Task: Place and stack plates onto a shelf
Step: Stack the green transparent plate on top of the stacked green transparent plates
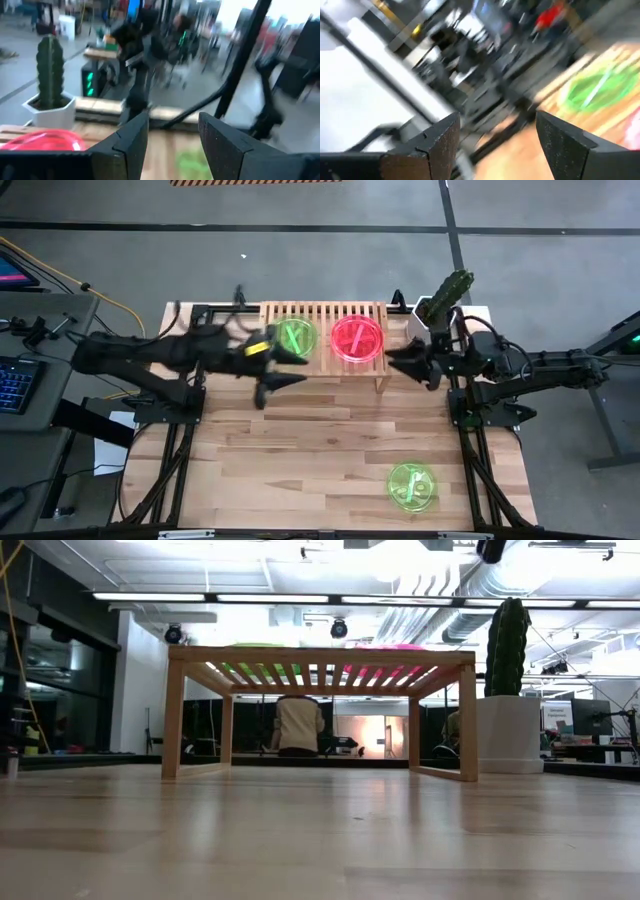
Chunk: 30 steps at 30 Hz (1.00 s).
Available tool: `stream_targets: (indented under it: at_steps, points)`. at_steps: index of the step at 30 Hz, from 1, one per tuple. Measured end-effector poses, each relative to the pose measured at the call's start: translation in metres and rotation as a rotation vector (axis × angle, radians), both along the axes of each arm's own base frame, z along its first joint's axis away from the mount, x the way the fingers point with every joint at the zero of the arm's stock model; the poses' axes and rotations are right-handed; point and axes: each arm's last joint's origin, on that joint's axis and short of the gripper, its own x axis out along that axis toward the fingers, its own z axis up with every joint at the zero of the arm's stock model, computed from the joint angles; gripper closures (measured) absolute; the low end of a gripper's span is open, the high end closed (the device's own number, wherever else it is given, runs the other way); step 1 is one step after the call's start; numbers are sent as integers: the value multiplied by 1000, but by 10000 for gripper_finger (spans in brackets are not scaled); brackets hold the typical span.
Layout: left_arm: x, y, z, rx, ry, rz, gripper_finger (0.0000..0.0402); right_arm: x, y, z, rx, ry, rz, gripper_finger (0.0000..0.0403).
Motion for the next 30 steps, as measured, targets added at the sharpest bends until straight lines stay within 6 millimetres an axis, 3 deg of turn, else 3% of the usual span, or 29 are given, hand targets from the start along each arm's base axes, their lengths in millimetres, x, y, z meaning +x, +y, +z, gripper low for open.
stream_targets:
  at_steps: [6, 12, 15, 20, 30]
  points:
    - [-45, -12, -36, -166, -201, 10, 239, 2, 23, -24, 250, 261, 246, 160]
    - [-72, -12, -55, -250, -300, 26, 239, -2, 80, -72, 398, 783, 371, 160]
    - [-79, -10, -56, -257, -319, 43, 239, -9, 110, -101, 405, 1048, 317, 160]
    - [-83, -8, -53, -262, -339, 48, 239, -22, 144, -146, 472, 1420, 69, 160]
    - [-83, -8, -53, -261, -337, 48, 239, -15, 172, -193, 451, 1551, -82, 160]
